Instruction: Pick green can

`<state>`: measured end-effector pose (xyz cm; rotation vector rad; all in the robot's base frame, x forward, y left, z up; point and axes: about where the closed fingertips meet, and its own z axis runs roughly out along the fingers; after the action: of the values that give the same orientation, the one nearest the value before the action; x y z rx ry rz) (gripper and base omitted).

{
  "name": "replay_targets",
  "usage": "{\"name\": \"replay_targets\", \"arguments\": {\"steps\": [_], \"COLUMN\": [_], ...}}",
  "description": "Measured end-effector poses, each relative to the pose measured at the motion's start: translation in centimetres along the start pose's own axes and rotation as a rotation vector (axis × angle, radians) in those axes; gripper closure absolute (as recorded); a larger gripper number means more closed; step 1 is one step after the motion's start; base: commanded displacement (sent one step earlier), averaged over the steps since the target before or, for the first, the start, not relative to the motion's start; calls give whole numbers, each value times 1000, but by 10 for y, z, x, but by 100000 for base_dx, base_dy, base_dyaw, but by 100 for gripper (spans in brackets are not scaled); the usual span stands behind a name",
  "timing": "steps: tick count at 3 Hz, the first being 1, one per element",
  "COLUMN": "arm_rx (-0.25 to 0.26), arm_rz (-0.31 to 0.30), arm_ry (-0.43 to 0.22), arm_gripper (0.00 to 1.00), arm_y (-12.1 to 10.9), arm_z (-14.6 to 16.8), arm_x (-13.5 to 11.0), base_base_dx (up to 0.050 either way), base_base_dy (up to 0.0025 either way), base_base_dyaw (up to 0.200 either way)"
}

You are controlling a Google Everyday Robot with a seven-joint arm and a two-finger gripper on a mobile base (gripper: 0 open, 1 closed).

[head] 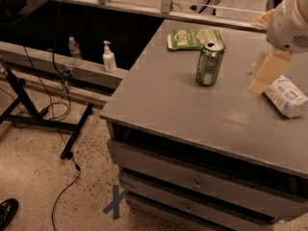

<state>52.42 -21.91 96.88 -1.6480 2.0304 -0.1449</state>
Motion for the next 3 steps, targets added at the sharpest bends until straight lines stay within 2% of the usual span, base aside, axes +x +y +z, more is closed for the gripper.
{"name": "replay_targets", "arguments": {"steps": [1,2,3], "arm_rx": [66,46,-14], "arm_rz": [86,201,303], "arm_ry": [-99,-218,-329], "arm_gripper": [0,0,0], "arm_y": [-38,-58,-66], "arm_z": [22,46,73], "arm_x": [2,0,-5], "base_base_dx": [0,0,0], "base_base_dy": [0,0,0], "base_base_dyaw": [0,0,0]}}
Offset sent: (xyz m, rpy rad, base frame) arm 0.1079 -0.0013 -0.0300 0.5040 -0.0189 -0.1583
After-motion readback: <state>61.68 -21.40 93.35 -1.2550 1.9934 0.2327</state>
